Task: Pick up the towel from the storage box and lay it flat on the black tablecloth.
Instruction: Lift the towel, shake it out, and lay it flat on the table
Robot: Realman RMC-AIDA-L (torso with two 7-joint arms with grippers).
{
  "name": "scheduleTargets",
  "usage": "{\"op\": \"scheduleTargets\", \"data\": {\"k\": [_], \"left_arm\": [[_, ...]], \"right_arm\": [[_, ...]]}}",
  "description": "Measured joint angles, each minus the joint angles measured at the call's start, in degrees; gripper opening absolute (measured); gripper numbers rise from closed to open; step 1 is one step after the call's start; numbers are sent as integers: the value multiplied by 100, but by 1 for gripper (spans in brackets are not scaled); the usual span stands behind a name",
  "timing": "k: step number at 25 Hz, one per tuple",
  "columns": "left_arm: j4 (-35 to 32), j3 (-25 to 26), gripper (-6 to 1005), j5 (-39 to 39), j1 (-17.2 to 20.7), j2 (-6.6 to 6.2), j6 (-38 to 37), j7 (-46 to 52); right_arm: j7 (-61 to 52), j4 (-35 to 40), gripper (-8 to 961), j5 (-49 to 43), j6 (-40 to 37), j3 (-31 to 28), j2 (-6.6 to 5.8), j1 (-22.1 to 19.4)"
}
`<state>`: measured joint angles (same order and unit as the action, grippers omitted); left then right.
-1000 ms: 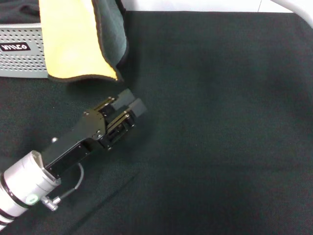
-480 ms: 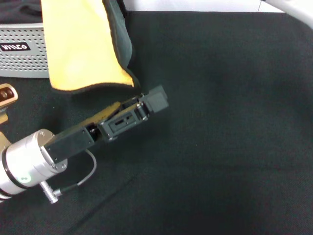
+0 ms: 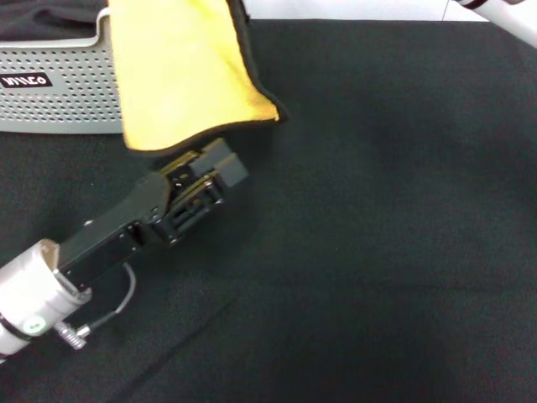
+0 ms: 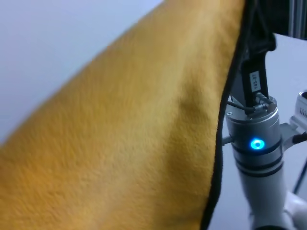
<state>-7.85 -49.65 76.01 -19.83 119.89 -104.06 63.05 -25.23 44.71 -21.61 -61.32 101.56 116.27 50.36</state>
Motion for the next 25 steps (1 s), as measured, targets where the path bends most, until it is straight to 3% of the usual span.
{"op": "scheduleTargets", "data": {"k": [6, 13, 16, 25], "left_arm": [[-4, 0, 505, -248, 276, 3, 32, -644], [-38, -8, 505, -307, 309, -18, 44, -857], [-158, -2, 505, -339, 327, -27, 47, -889], [-223, 0, 506, -296, 354, -14, 242, -1018]], "right_arm": [[1, 735, 6, -108, 864, 89, -1, -223], [-40, 2621, 6, -835, 2581, 347, -20, -1572], [-45, 3117, 6, -862, 3405, 624, -42, -1924], [137, 4311, 5, -866, 6384, 1473, -59, -1995]]}}
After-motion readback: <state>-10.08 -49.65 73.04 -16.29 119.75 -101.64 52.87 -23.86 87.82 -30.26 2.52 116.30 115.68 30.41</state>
